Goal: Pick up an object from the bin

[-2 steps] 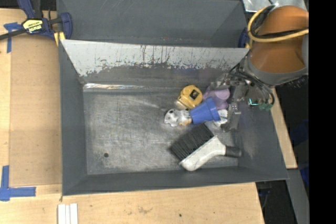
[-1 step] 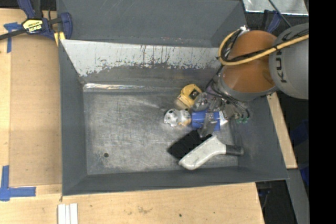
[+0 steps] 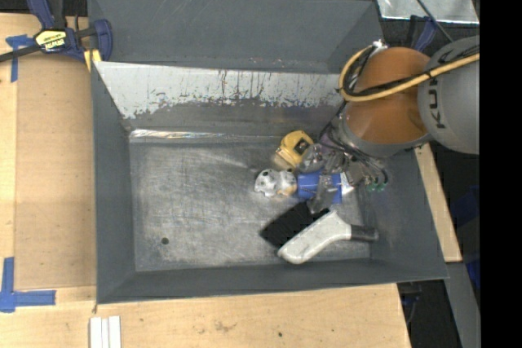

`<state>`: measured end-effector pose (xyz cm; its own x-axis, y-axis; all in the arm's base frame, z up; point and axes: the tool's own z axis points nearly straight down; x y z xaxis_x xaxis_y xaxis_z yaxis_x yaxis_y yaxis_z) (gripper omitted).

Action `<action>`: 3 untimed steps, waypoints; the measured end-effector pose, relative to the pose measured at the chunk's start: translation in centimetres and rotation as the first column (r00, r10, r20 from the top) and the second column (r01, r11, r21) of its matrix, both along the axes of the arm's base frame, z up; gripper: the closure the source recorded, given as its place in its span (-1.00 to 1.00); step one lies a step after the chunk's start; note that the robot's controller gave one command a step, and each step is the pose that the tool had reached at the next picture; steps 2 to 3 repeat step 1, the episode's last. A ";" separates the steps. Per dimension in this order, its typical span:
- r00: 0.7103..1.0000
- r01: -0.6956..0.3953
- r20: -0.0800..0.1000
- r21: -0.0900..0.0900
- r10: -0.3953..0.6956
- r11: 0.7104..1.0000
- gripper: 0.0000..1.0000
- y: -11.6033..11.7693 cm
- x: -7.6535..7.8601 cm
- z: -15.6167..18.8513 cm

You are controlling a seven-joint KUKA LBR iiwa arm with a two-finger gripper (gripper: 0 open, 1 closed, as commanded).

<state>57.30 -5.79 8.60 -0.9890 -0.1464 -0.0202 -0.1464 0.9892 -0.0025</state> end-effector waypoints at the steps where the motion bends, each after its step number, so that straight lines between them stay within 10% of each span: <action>1: 0.999 0.036 -0.016 0.000 -0.036 0.999 1.00 1.9 -1.1 13.4; 3: 0.999 0.036 -0.016 0.000 -0.036 0.999 1.00 1.9 -1.1 13.4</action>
Offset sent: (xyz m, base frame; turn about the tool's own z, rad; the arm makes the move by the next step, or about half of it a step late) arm 0.0000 0.0000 0.0000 0.0000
